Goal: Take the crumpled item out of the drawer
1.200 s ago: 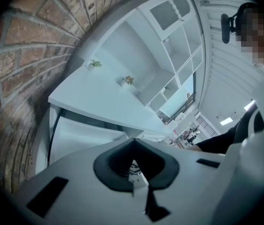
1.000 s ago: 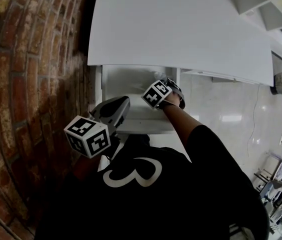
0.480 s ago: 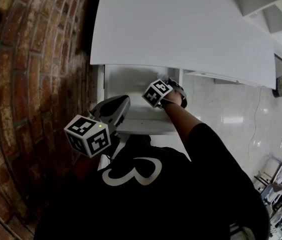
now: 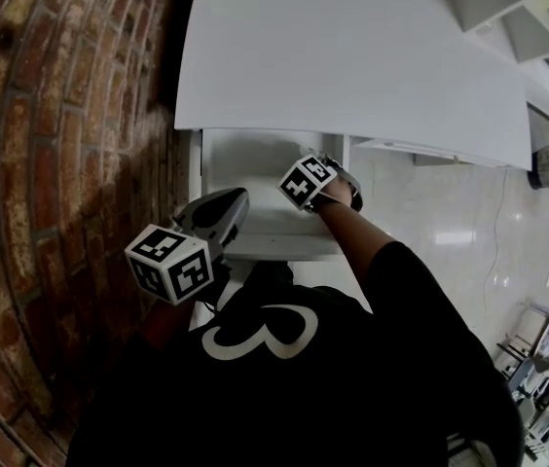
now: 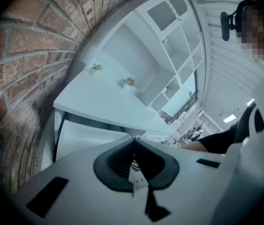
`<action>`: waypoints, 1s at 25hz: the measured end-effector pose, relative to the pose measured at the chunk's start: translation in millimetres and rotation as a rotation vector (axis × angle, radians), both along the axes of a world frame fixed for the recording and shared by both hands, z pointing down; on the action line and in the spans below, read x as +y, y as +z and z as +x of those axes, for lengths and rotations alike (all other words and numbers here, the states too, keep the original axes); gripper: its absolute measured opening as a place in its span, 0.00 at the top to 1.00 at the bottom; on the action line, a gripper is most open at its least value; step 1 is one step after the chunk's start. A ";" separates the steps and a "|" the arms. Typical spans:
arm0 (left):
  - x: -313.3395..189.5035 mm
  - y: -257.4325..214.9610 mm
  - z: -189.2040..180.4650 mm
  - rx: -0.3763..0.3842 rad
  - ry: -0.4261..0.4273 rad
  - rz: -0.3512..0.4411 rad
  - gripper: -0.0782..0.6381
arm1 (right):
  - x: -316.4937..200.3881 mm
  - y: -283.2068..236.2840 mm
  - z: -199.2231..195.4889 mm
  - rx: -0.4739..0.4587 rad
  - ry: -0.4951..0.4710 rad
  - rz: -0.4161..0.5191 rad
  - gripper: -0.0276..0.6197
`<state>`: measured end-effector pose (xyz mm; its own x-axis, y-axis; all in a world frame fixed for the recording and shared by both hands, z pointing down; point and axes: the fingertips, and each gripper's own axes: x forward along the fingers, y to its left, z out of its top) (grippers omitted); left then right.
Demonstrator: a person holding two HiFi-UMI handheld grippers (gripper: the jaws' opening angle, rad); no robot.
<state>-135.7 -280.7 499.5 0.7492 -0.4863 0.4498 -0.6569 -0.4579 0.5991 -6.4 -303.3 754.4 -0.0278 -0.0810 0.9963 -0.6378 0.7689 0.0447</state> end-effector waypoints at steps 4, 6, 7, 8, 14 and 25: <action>0.8 -5.9 2.6 0.001 -0.002 0.004 0.89 | 2.4 -16.9 -4.0 -0.065 0.041 0.007 0.77; 1.6 -9.6 5.0 0.003 0.000 0.007 0.89 | 4.6 -29.8 -7.2 -0.112 0.052 0.015 0.77; 1.9 -11.2 5.6 0.003 0.001 0.008 0.89 | 5.6 -37.2 -9.3 -0.136 0.052 0.022 0.77; 2.3 -12.5 5.9 0.001 0.003 0.009 0.89 | 6.5 -44.7 -11.4 -0.158 0.047 0.030 0.77; 5.4 -21.8 6.6 -0.009 0.002 0.029 0.89 | 7.9 -95.1 -18.6 -0.305 0.067 0.102 0.77; 23.5 -52.5 26.3 -0.034 0.024 0.087 0.89 | 37.0 -217.2 -32.7 -0.745 0.181 0.213 0.77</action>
